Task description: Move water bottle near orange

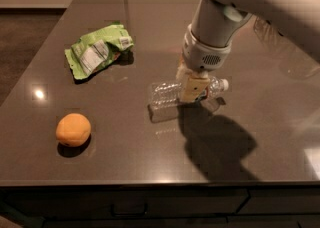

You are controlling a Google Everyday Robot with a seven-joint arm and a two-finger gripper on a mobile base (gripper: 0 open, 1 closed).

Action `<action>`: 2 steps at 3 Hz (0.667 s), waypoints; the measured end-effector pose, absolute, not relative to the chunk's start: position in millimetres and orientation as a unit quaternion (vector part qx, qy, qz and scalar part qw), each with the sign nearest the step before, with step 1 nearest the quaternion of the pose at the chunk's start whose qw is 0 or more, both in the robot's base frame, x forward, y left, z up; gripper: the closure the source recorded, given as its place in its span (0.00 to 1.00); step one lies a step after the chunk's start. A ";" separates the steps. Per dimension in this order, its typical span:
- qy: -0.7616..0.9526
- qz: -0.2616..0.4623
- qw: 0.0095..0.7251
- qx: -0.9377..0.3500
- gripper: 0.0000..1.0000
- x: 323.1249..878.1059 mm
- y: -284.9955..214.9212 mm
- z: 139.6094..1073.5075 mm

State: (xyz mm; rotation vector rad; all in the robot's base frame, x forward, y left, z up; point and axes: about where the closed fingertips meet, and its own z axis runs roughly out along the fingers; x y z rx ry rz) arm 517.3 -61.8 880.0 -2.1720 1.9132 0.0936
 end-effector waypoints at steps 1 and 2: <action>0.616 0.030 0.122 -0.778 1.00 491.0 -34.9 887.9; 0.585 0.027 0.112 -0.803 1.00 471.0 -13.4 883.6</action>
Offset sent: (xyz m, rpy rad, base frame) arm -0.0707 0.0734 -0.0055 -0.0640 -0.0044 0.2811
